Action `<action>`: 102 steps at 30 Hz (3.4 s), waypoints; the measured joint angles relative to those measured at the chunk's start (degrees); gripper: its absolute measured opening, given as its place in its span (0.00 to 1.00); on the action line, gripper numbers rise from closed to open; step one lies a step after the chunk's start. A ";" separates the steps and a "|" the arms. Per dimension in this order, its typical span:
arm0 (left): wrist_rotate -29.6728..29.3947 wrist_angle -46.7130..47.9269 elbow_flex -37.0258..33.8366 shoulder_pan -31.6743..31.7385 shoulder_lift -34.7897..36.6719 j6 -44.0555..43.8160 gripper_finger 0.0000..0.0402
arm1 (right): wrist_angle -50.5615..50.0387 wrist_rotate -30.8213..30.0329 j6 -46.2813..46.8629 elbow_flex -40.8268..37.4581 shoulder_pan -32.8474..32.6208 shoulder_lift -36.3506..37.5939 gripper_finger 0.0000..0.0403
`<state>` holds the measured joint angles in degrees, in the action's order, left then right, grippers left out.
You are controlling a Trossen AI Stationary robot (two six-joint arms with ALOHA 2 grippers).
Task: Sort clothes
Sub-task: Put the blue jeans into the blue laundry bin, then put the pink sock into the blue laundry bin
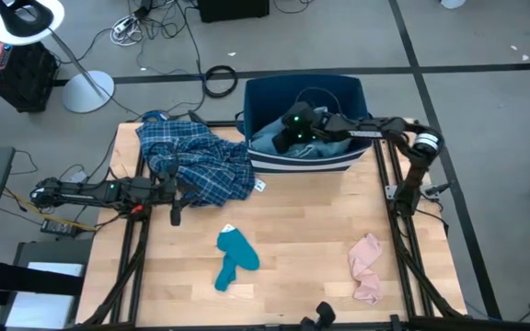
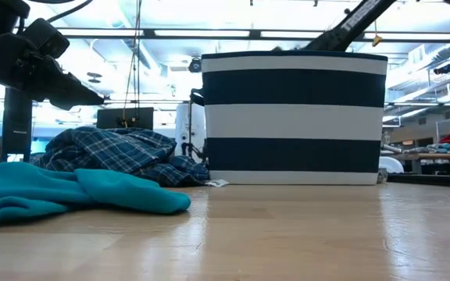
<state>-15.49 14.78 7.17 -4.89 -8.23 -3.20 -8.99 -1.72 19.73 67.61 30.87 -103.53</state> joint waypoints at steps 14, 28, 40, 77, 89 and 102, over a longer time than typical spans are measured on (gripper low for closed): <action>0.00 0.20 -0.02 0.00 0.00 0.00 0.38 | 2.62 4.08 -0.14 -0.24 0.11 0.50 0.26; 0.00 0.16 -0.01 0.00 0.00 -0.02 0.38 | -9.25 1.47 -2.96 -0.22 0.83 21.53 0.39; 0.02 0.15 0.00 -0.01 0.00 -0.24 0.38 | -20.47 0.06 -0.42 -0.13 -0.78 37.49 0.37; 0.04 0.61 -0.02 -0.01 -0.01 -1.75 0.38 | -66.92 -14.02 69.47 -0.11 -59.79 32.90 0.37; 0.07 1.32 -0.02 0.00 -0.01 -3.26 0.38 | -68.59 -9.49 80.20 -0.23 -68.89 19.46 0.40; 0.07 1.43 -0.02 -0.01 -0.02 -3.19 0.38 | -42.03 -0.34 89.71 -20.75 -73.68 23.57 0.44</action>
<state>-15.42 16.21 7.16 -4.89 -8.24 -6.39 -51.02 -2.06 109.44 46.86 -42.81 -79.96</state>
